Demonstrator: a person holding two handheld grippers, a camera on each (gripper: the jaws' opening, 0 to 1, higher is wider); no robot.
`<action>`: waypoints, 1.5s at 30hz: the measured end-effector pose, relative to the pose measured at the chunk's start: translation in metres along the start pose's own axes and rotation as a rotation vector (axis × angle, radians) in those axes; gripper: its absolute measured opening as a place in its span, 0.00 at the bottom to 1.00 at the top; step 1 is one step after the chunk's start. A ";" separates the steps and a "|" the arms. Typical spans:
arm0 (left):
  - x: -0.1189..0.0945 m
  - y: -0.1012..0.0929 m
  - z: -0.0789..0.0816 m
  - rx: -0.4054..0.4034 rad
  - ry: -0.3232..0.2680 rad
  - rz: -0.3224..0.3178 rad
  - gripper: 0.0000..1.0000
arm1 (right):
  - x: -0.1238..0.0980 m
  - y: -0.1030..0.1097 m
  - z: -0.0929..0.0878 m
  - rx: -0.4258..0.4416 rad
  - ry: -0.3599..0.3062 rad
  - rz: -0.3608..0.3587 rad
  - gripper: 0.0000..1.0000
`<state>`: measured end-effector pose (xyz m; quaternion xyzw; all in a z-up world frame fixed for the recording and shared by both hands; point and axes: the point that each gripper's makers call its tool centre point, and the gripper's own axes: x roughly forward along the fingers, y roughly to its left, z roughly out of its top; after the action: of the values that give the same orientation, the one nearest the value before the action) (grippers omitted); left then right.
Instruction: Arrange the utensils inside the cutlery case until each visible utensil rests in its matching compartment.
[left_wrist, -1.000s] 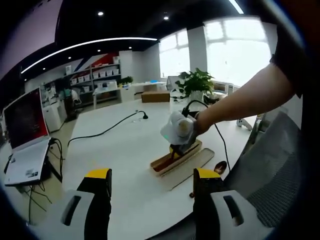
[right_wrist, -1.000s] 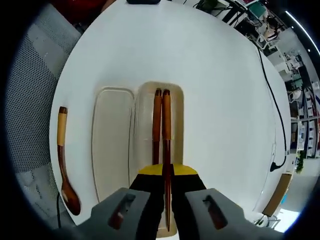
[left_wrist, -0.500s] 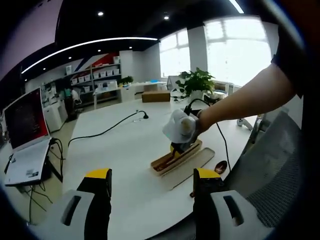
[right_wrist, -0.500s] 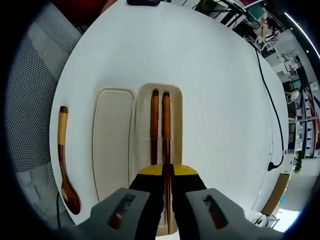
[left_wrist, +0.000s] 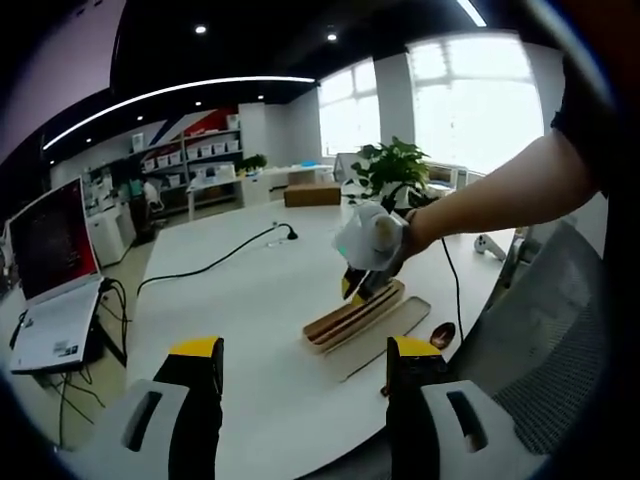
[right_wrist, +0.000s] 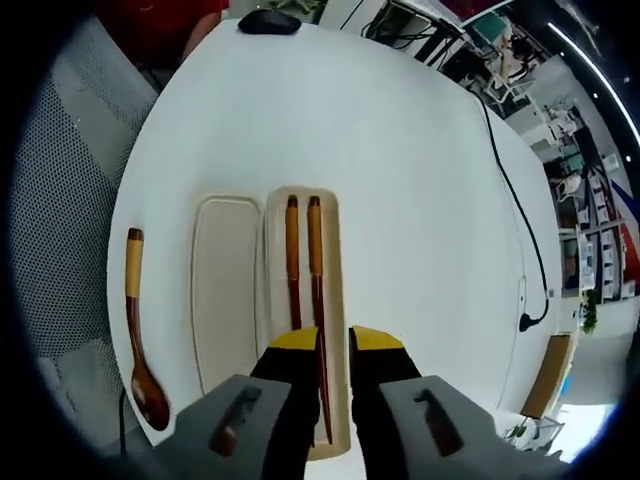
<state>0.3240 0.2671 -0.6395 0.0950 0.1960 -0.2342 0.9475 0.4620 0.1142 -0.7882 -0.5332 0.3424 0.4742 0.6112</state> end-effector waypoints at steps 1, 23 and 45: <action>0.000 0.000 0.000 0.000 -0.001 0.000 0.68 | -0.001 0.000 -0.001 0.003 0.001 -0.004 0.07; -0.003 0.002 0.006 0.014 -0.027 0.017 0.68 | -0.048 0.024 -0.022 0.095 -0.082 -0.026 0.14; -0.001 -0.002 0.007 0.044 -0.026 -0.001 0.68 | -0.055 0.088 -0.028 0.102 -0.109 0.118 0.17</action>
<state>0.3244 0.2635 -0.6327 0.1129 0.1783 -0.2403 0.9475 0.3635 0.0730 -0.7714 -0.4537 0.3629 0.5197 0.6264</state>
